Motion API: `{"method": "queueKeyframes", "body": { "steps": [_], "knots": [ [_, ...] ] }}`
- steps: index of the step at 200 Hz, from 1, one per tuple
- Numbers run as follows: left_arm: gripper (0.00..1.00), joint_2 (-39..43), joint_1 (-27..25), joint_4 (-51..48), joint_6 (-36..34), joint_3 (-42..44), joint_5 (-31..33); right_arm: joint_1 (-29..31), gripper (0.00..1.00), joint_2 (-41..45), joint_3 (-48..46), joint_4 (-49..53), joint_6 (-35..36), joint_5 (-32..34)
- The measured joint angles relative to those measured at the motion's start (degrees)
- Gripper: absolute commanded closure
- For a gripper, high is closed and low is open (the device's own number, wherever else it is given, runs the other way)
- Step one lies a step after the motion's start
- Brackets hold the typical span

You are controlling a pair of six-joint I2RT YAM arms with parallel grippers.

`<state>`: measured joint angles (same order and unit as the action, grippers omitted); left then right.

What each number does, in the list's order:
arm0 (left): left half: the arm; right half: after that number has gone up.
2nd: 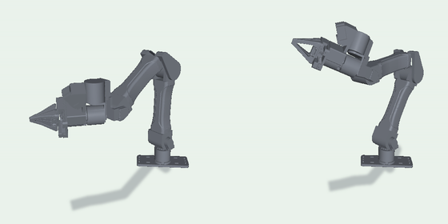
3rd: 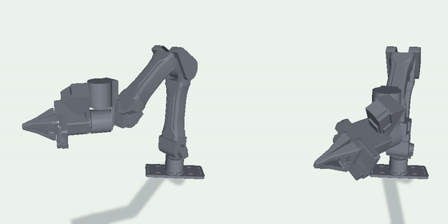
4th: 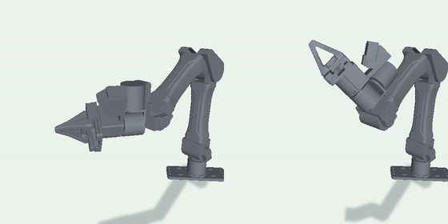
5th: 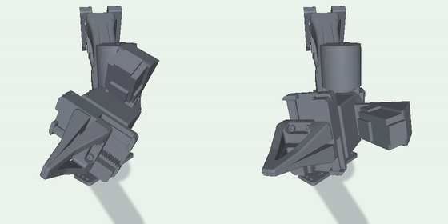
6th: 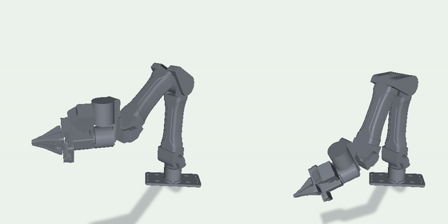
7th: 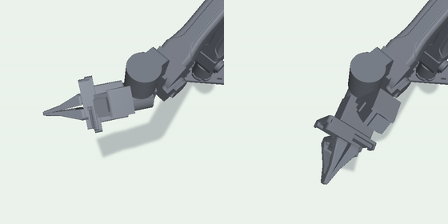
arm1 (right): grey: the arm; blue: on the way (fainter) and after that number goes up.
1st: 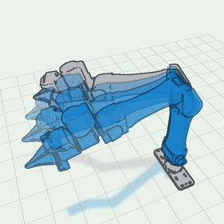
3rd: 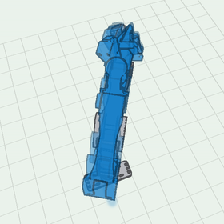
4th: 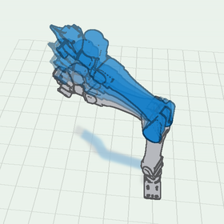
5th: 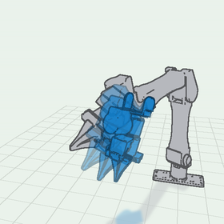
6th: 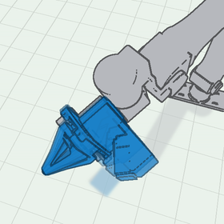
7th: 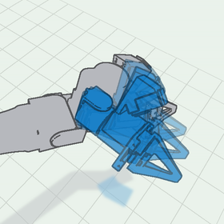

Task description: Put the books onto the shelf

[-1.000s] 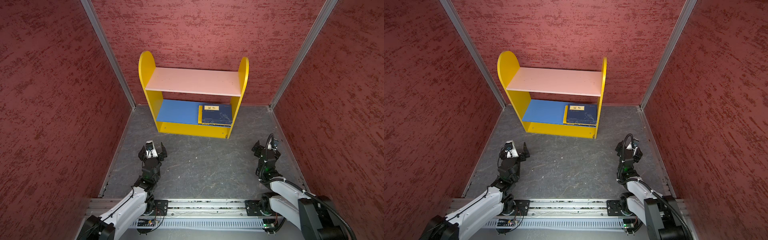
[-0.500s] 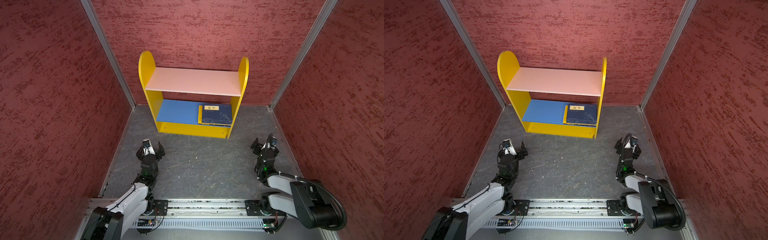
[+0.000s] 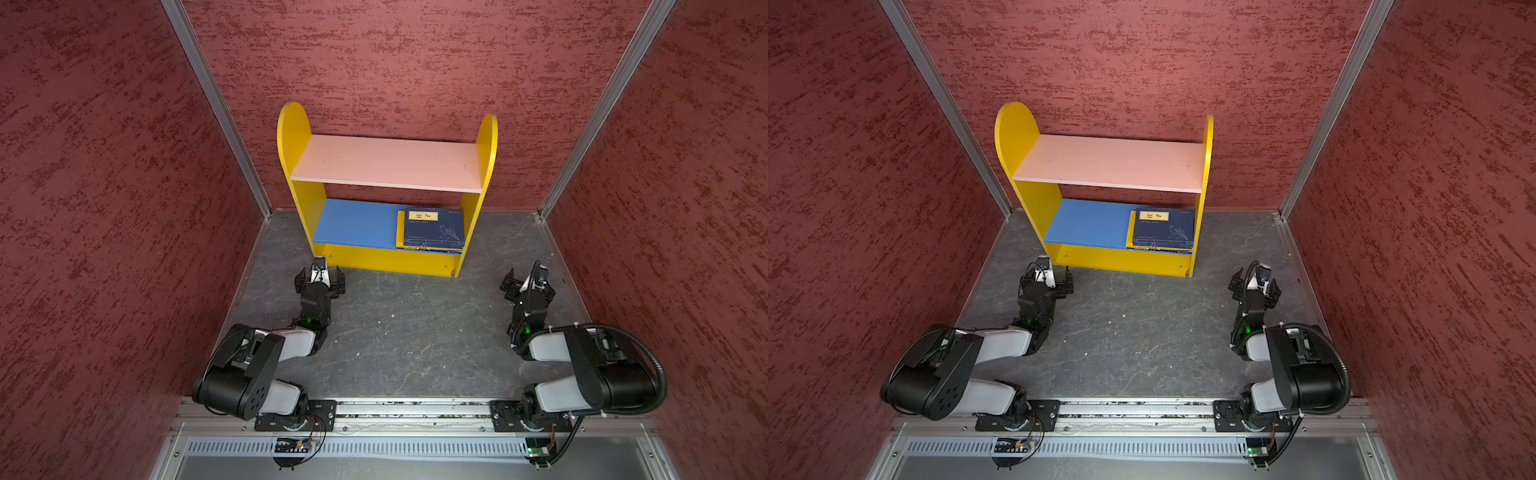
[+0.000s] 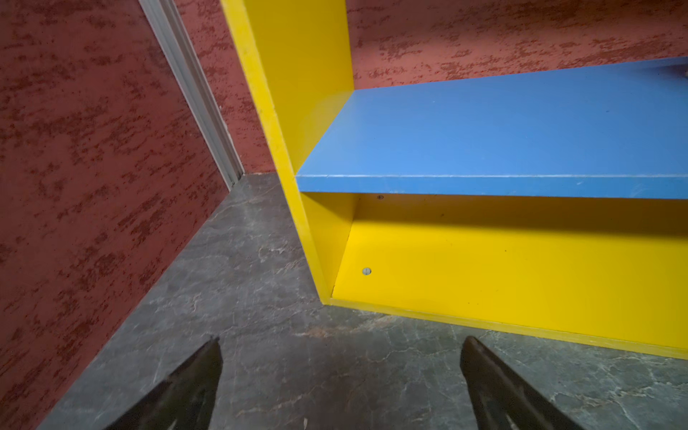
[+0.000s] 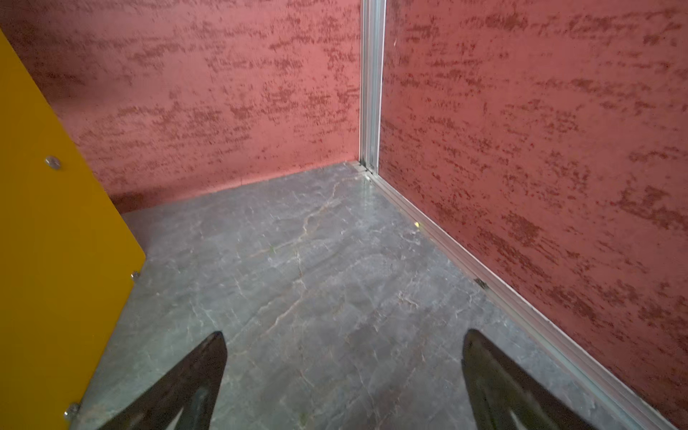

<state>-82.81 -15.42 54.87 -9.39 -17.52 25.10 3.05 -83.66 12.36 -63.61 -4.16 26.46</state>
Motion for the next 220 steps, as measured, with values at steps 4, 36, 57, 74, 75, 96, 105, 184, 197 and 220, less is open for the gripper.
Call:
{"method": "queueKeyframes", "body": {
  "steps": [4, 36, 57, 74, 75, 96, 105, 184, 197, 220],
  "knots": [
    [0.01, -0.7, 0.2, 1.3, -0.2, 0.2, -0.1, -0.1, 0.01, -0.1, 0.1, -0.1, 0.1, -0.3],
    [0.01, -3.4, 3.1, 5.4, -0.3, 1.5, -1.7, -0.7, 0.01, -1.1, 1.6, -0.1, 0.6, -2.8],
    [0.01, -3.1, 6.7, 6.0, 1.6, 1.7, -4.6, -1.2, 0.01, -1.3, 2.9, 0.5, 0.6, -4.2],
    [0.01, -2.7, 9.8, 6.0, 3.5, 1.8, -7.9, -2.1, 0.01, -1.5, 4.3, 1.8, 0.5, -5.6],
    [0.01, -2.7, 9.9, 6.0, 3.7, 1.8, -8.1, -2.1, 0.01, -1.5, 4.4, 1.9, 0.5, -5.7],
    [0.01, -4.0, 12.5, 6.7, 5.6, 1.6, -11.2, -2.7, 0.01, -1.6, 5.3, 2.9, 0.5, -7.3],
    [0.01, -4.9, 12.7, 5.5, 6.1, 1.0, -12.1, -2.9, 0.01, -1.7, 5.3, 3.1, 0.5, -8.1],
    [0.01, -5.4, 15.8, -1.0, 9.2, -3.2, -18.8, -4.8, 0.01, -4.7, 3.1, -0.5, -0.4, -11.5],
    [0.01, -5.4, 15.8, -1.5, 9.5, -3.2, -19.1, -4.8, 0.01, -4.7, 3.1, -0.9, -0.4, -11.7],
    [0.01, -5.4, 15.8, -1.6, 9.7, -3.2, -19.3, -4.8, 0.01, -4.7, 3.1, -1.3, -0.4, -11.8]
  ]
}}
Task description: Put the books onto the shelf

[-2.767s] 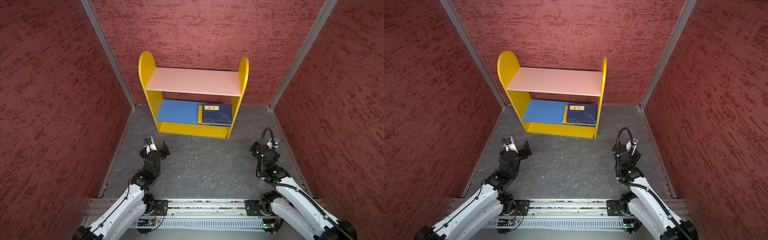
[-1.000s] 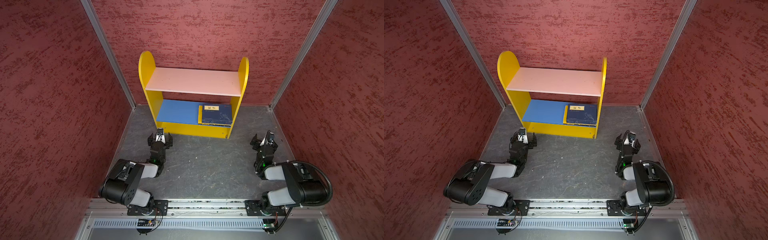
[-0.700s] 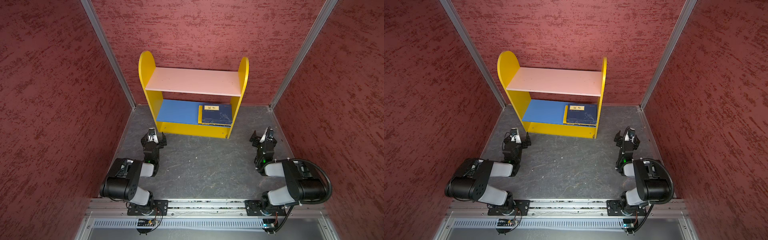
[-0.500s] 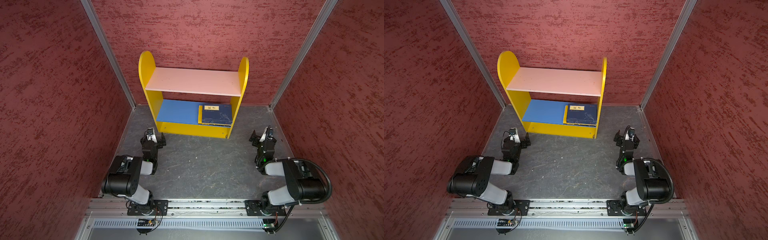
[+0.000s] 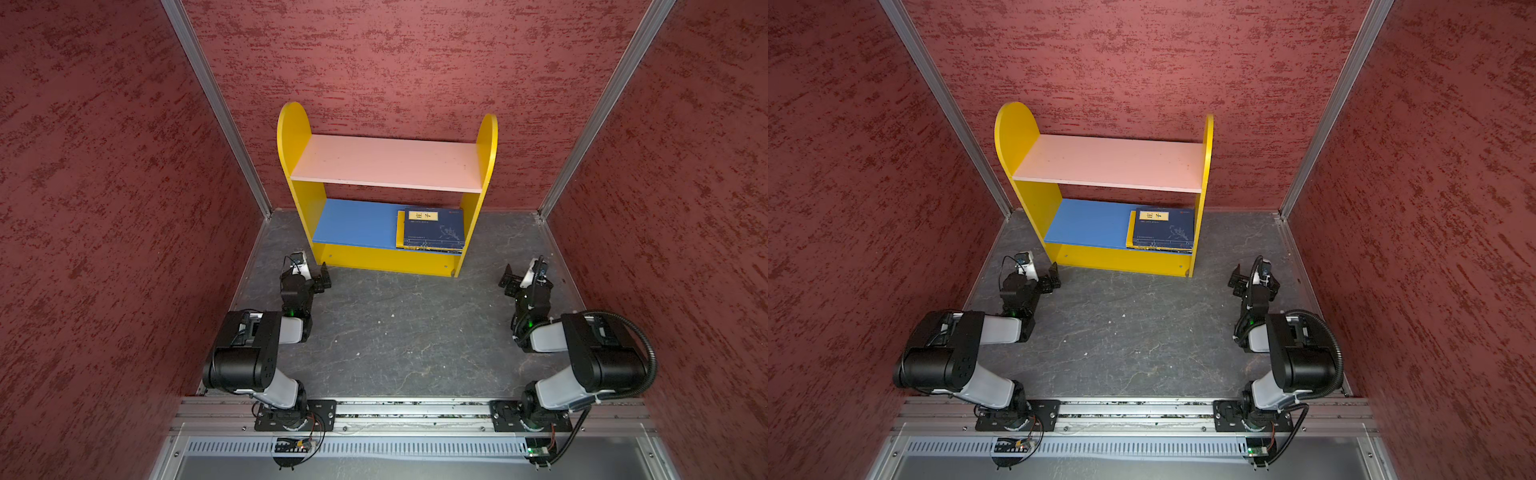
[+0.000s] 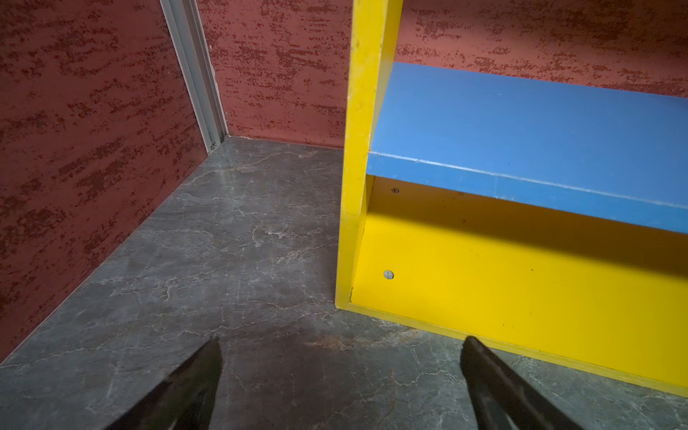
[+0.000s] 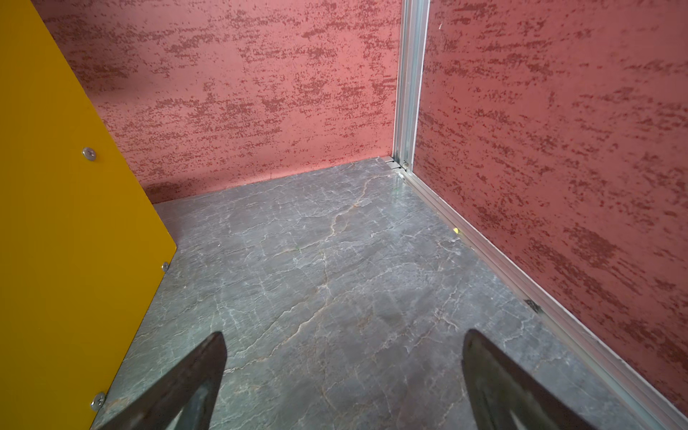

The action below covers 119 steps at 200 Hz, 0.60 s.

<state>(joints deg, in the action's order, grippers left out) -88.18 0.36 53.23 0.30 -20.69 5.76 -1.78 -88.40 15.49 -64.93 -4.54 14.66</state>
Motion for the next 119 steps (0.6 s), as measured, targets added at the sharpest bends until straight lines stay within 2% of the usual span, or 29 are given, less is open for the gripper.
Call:
{"method": "queueKeyframes", "body": {
  "steps": [119],
  "knots": [
    [0.01, 0.0, 0.2, -1.0, 0.3, 0.0, -0.8, 0.0, 0.01, 0.0, 0.0, 0.0, -0.2, -0.1]
  ]
}}
